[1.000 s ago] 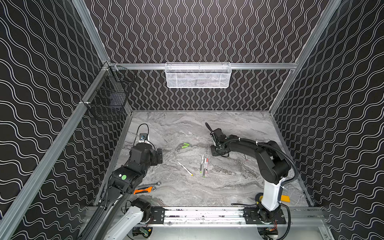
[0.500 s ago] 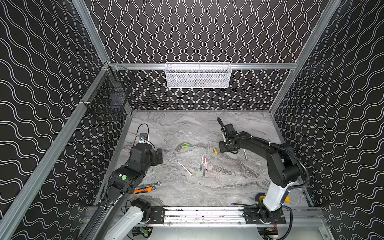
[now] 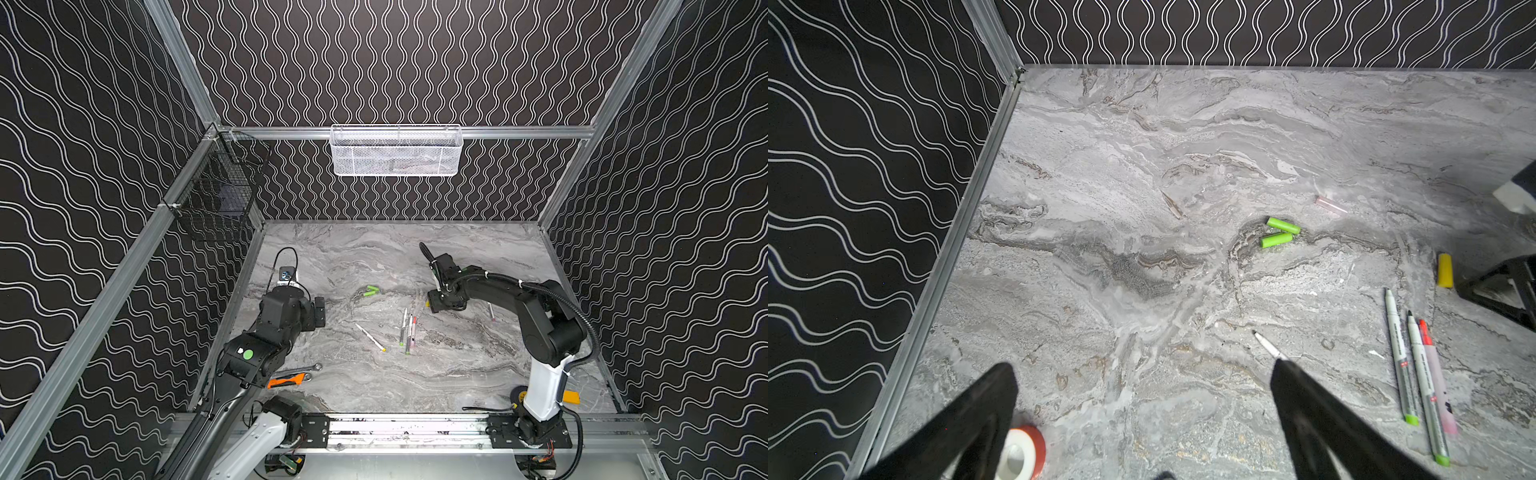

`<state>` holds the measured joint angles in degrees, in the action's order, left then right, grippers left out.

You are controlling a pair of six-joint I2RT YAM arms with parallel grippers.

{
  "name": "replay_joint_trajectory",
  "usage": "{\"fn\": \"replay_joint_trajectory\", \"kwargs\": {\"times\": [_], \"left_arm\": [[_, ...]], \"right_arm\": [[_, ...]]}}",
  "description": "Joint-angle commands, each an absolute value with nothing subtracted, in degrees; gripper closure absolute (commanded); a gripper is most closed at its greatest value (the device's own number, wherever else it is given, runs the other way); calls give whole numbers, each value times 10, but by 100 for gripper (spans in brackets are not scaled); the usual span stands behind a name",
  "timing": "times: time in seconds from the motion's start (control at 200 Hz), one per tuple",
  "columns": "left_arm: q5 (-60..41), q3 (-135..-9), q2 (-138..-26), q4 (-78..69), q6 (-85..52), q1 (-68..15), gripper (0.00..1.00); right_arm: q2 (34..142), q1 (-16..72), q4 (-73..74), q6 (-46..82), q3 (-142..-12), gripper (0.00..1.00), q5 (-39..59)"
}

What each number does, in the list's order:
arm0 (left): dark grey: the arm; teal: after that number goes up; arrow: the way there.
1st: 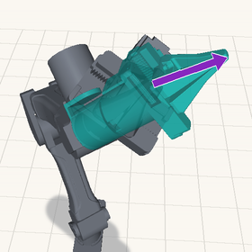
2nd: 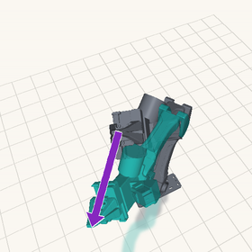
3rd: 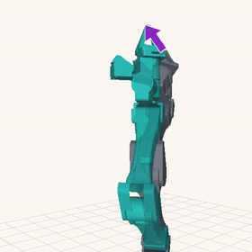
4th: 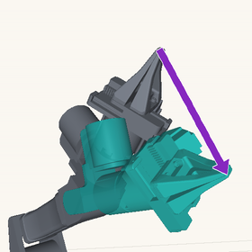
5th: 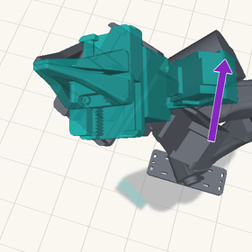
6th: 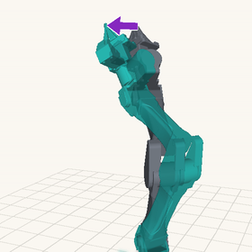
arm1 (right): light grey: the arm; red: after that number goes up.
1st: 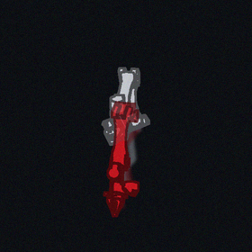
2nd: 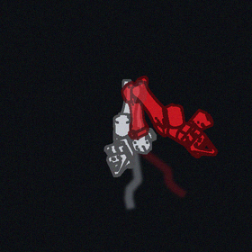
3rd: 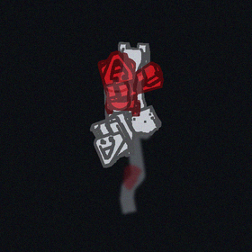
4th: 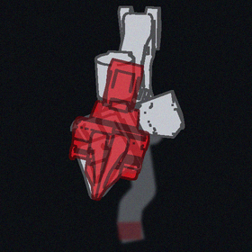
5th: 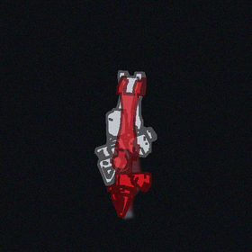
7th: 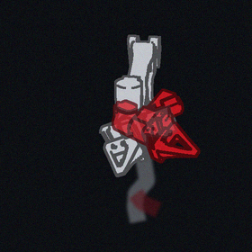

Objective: Insert the pens into the pen caps

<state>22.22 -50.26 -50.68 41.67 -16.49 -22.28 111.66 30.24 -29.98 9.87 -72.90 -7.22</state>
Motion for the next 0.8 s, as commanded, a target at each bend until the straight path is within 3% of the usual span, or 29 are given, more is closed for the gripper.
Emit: {"fn": "replay_joint_trajectory", "kwargs": {"times": [0.0, 0.611, 0.711, 0.796], "left_arm": [[220, -503, -508, 396, -168, -221, 1], [223, -503, -506, 397, -168, -221, 1], [224, -502, -502, 398, -168, -221, 1], [223, -501, -502, 398, -169, -221, 1]], "right_arm": [[1137, 313, -313, 104, -749, 32, -68], [1183, 292, -340, 74, -885, 30, -60], [1200, 282, -346, 67, -896, 36, -70], [1208, 277, -352, 60, -900, 48, -81]]}}
